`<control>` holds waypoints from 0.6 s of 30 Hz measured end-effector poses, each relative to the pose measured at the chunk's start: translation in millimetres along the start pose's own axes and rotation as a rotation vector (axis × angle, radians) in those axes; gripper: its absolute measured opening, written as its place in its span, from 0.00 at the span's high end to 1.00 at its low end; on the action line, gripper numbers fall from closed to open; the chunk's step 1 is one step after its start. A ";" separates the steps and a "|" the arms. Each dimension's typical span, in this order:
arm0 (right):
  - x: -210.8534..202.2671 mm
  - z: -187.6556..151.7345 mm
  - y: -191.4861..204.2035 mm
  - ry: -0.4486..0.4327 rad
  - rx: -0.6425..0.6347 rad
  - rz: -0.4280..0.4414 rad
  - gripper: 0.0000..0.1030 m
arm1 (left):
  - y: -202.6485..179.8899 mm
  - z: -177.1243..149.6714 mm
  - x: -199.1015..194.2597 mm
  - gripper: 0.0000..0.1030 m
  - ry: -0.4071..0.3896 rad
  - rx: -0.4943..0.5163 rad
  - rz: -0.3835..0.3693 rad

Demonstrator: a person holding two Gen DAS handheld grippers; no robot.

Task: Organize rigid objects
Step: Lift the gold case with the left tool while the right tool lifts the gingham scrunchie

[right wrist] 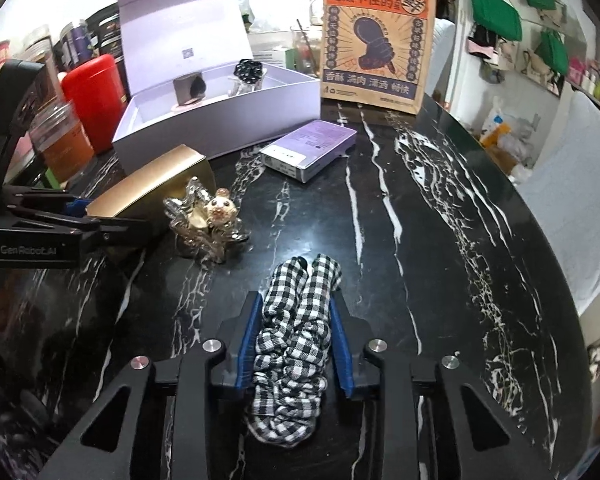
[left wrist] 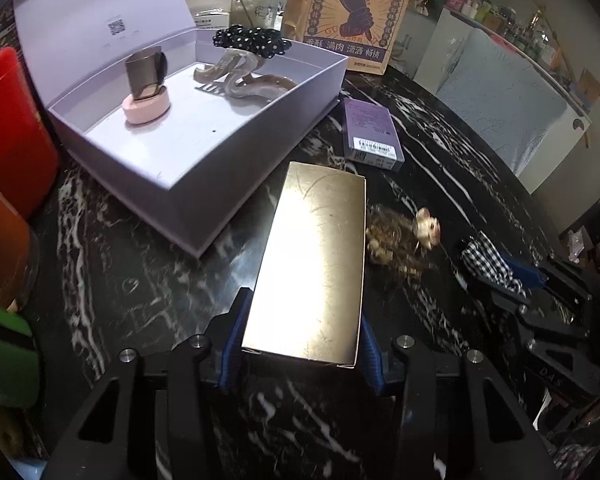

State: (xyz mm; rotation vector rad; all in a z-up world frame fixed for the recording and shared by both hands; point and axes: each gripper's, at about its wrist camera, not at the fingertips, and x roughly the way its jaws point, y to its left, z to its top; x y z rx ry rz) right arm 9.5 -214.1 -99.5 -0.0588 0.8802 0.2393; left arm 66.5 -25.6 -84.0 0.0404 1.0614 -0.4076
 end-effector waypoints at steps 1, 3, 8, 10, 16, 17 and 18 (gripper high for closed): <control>-0.4 -0.5 1.0 0.000 -0.004 0.004 0.70 | 0.2 -3.2 -2.3 0.53 0.003 -0.002 0.003; -1.3 -1.6 3.3 0.002 -0.010 0.011 0.71 | 0.6 -8.8 -5.3 0.53 0.008 -0.005 0.006; -4.5 -5.3 8.1 0.008 -0.019 0.045 0.71 | -2.0 -26.2 -14.8 0.53 0.015 -0.002 0.013; -6.2 -7.3 9.3 0.008 -0.022 0.050 0.71 | -1.6 -30.4 -17.1 0.53 0.008 -0.004 0.008; -9.0 -10.6 10.6 0.008 -0.028 0.051 0.63 | -10.5 -29.4 -14.1 0.52 0.004 0.034 0.052; -9.7 -11.4 10.4 0.009 -0.025 0.052 0.59 | -13.4 -28.2 -12.1 0.51 0.004 0.051 0.071; -10.5 -12.3 10.1 0.009 -0.023 0.056 0.56 | -17.1 -26.4 -9.2 0.51 0.005 0.072 0.097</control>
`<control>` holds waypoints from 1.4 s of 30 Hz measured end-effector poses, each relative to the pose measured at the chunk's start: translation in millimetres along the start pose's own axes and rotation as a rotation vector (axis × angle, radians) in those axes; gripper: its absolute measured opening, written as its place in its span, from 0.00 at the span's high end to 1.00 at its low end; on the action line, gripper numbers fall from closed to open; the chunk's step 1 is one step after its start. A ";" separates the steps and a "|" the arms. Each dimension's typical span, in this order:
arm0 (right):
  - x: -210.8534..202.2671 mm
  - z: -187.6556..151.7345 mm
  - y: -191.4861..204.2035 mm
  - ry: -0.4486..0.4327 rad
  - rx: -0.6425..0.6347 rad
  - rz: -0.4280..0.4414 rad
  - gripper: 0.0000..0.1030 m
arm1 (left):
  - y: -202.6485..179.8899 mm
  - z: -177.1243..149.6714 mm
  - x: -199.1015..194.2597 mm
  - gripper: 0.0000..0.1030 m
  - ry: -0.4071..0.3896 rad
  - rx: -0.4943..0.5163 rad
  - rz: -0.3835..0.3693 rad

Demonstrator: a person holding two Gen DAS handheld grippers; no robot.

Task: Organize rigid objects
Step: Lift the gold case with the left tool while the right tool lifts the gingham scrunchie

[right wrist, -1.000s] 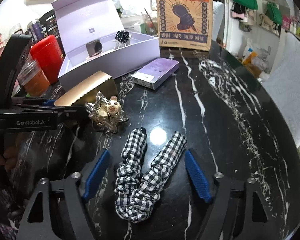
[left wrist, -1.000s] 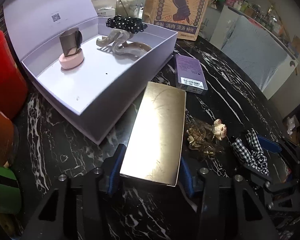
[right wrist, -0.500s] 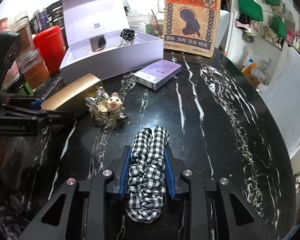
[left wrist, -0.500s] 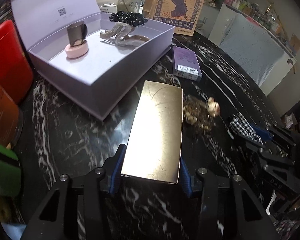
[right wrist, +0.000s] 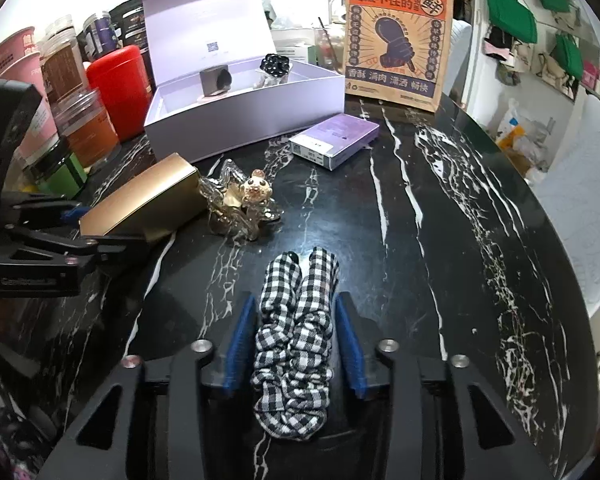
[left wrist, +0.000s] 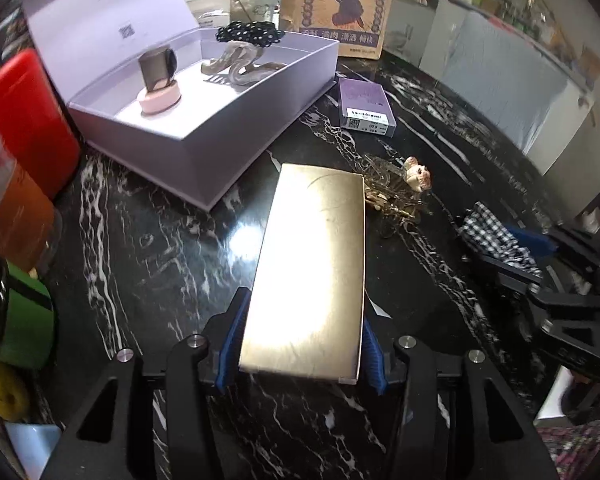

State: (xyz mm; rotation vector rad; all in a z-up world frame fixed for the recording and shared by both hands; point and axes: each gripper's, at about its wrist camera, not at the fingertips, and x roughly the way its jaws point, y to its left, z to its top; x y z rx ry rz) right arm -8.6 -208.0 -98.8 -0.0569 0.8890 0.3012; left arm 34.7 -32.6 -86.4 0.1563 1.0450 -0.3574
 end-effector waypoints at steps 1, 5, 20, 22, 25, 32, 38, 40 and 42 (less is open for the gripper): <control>-1.0 -0.9 -0.5 0.000 0.003 0.003 0.56 | -1.4 1.2 1.4 0.47 -0.004 0.010 0.009; -4.5 -5.5 -1.0 0.000 0.000 -0.011 0.55 | -0.6 8.2 8.7 0.39 -0.021 -0.007 0.005; -5.5 -5.9 -3.7 -0.011 -0.010 0.002 0.75 | 6.5 4.3 1.9 0.58 -0.044 -0.059 -0.016; -5.8 -6.1 -3.4 -0.009 -0.006 0.013 0.75 | 5.1 3.0 -0.9 0.58 -0.042 -0.063 -0.018; -7.3 -5.8 -2.5 -0.007 0.003 0.030 0.75 | 4.7 2.9 -6.8 0.58 -0.042 -0.077 -0.023; -23.3 2.2 4.5 -0.050 -0.008 0.044 0.75 | 1.9 4.5 -30.1 0.58 -0.078 -0.063 -0.011; -38.0 8.4 11.7 -0.087 -0.012 0.070 0.75 | 0.8 6.0 -46.4 0.58 -0.097 -0.070 -0.009; -42.8 10.4 14.9 -0.097 -0.014 0.089 0.75 | -0.1 7.3 -53.7 0.58 -0.111 -0.073 -0.004; -46.4 12.6 18.7 -0.102 -0.018 0.103 0.75 | -0.1 8.8 -60.3 0.58 -0.125 -0.075 -0.002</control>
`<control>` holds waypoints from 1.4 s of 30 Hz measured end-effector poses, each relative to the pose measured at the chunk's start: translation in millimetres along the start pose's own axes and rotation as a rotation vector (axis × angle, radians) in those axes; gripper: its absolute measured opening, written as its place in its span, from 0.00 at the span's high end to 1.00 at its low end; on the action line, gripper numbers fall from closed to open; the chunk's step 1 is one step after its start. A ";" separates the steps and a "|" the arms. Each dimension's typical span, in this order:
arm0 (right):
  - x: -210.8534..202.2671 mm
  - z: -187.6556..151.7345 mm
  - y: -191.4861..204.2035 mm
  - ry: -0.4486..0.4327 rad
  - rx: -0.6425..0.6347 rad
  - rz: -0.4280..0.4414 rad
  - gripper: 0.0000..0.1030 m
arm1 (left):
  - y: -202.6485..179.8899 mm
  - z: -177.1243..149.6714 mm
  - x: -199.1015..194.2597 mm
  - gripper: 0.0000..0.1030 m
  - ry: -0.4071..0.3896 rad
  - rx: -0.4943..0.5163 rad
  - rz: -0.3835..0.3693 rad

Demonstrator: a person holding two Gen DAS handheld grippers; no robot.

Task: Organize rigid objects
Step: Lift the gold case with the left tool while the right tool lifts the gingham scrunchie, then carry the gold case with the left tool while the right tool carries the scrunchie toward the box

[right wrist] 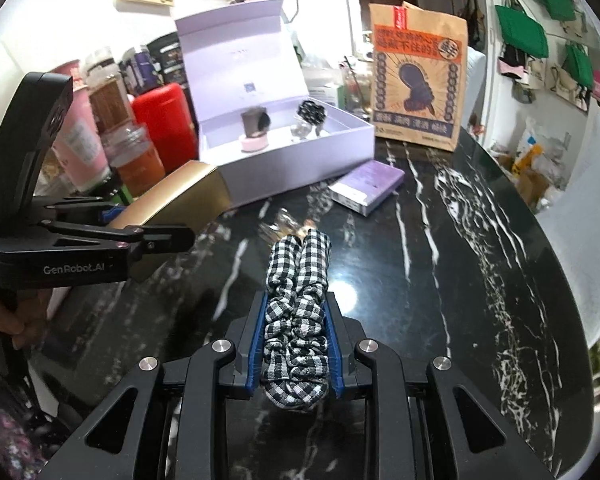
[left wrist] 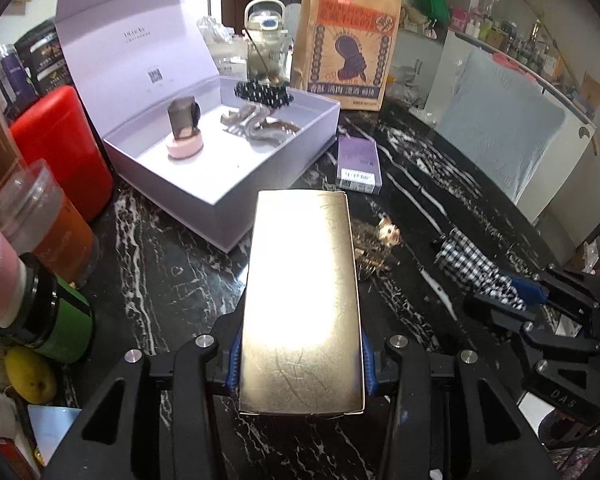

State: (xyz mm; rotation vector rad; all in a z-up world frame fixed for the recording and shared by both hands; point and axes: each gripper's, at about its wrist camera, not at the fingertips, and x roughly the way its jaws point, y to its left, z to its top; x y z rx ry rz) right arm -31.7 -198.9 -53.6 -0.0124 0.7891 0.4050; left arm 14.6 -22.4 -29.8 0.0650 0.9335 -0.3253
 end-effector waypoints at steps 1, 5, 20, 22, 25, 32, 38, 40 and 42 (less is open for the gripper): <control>-1.1 1.6 2.0 -0.003 -0.004 0.009 0.75 | -0.3 1.5 -3.7 0.58 -0.010 -0.001 0.004; -4.4 10.6 9.6 -0.019 -0.035 0.037 0.75 | 1.2 7.2 -9.8 0.58 -0.032 -0.005 0.020; -5.7 50.3 11.7 -0.062 -0.097 0.093 0.75 | 4.9 42.0 -20.8 0.58 -0.101 0.020 0.033; -4.9 56.5 10.3 -0.068 -0.103 0.093 0.75 | 6.0 48.1 -21.4 0.58 -0.107 0.026 0.035; -2.9 67.5 8.2 -0.077 -0.121 0.093 0.75 | 7.9 58.0 -21.4 0.58 -0.117 0.034 0.038; 0.6 94.9 4.7 -0.113 -0.159 0.093 0.75 | 13.5 79.1 -17.1 0.58 -0.128 0.039 0.036; 4.9 119.5 4.8 -0.137 -0.195 0.096 0.75 | 21.3 98.1 -13.0 0.58 -0.146 0.032 0.022; 6.9 128.2 4.5 -0.145 -0.202 0.096 0.75 | 25.6 105.9 -10.9 0.58 -0.153 0.028 0.021; 10.0 136.2 3.8 -0.153 -0.208 0.095 0.75 | 28.8 112.3 -9.8 0.58 -0.162 0.026 0.021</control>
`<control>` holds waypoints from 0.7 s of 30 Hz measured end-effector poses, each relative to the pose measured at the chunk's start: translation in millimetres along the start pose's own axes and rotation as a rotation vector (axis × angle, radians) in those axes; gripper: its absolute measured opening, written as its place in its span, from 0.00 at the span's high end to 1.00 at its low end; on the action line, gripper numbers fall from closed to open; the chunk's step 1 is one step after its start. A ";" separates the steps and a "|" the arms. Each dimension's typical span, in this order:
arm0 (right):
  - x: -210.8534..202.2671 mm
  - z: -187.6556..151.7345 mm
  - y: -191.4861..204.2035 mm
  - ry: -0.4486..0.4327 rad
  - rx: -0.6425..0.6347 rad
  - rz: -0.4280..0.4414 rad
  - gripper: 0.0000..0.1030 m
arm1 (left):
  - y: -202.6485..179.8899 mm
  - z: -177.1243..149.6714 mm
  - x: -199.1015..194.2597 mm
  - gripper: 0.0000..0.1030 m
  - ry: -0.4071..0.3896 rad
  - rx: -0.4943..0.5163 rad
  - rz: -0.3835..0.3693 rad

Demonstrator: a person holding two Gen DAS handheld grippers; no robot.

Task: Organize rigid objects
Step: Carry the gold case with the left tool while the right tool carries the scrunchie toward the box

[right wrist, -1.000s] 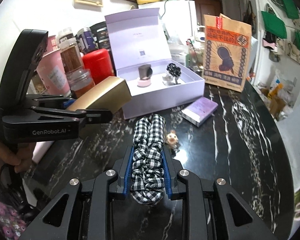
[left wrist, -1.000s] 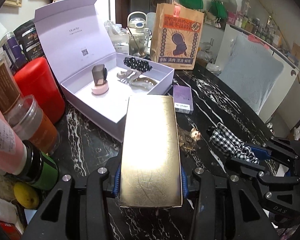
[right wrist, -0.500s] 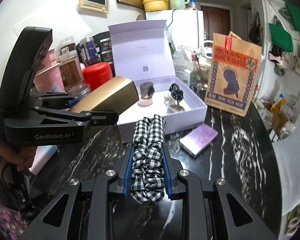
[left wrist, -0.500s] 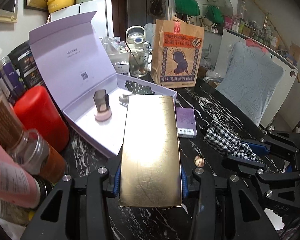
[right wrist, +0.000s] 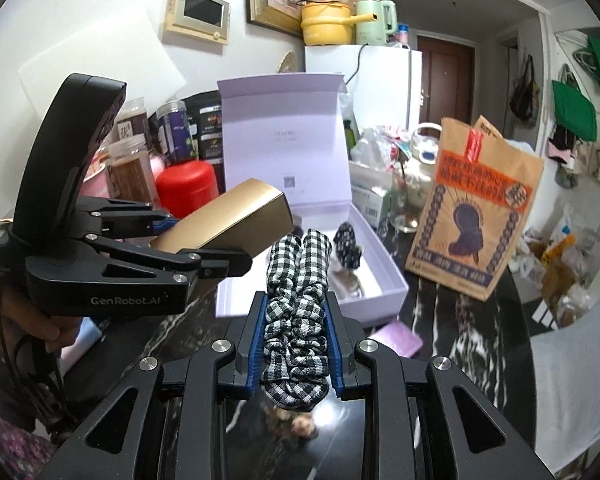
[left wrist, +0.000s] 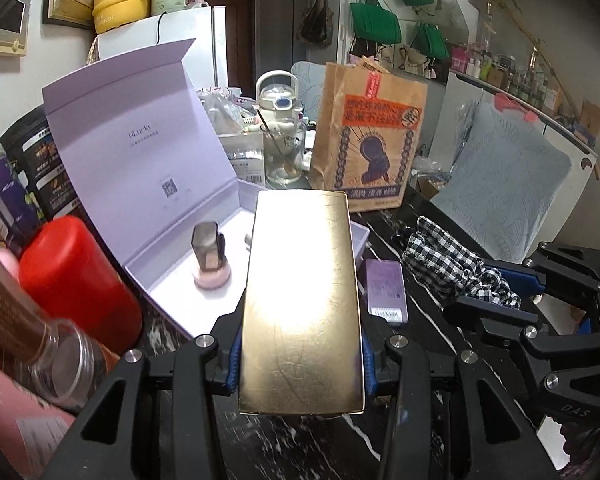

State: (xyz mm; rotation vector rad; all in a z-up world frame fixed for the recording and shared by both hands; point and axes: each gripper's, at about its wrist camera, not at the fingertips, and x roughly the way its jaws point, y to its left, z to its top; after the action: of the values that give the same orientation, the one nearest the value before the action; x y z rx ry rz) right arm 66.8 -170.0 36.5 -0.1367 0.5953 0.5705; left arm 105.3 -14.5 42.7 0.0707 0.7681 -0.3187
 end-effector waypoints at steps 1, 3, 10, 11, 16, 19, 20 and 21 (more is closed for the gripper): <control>1.9 2.9 -1.2 -0.003 -0.004 -0.002 0.75 | 2.0 3.6 1.1 0.58 -0.006 -0.001 0.001; 6.6 10.2 -3.6 -0.008 -0.010 -0.004 0.75 | 6.2 10.5 2.9 0.58 -0.016 -0.004 0.005; 26.1 32.1 -14.2 -0.025 -0.026 0.005 0.75 | 26.2 32.7 17.2 0.58 -0.040 -0.032 0.036; 28.7 35.5 -15.7 -0.028 -0.029 0.006 0.75 | 28.4 35.0 19.3 0.58 -0.041 -0.037 0.038; 40.2 54.3 -21.0 -0.053 -0.056 0.009 0.75 | 37.9 47.3 29.4 0.58 -0.058 -0.057 0.064; 49.6 64.0 -22.5 -0.067 -0.075 0.016 0.75 | 40.5 54.4 36.2 0.58 -0.070 -0.057 0.089; 53.2 67.0 -23.5 -0.069 -0.076 0.017 0.75 | 41.8 56.5 38.3 0.58 -0.072 -0.059 0.091; 56.3 69.5 -24.7 -0.074 -0.073 0.020 0.75 | 43.2 58.4 39.9 0.58 -0.074 -0.062 0.090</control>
State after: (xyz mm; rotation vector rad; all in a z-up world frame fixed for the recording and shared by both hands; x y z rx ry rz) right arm 152.7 -144.8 61.1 -0.1774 0.5046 0.6147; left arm 184.8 5.8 54.7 0.0349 0.6982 -0.2108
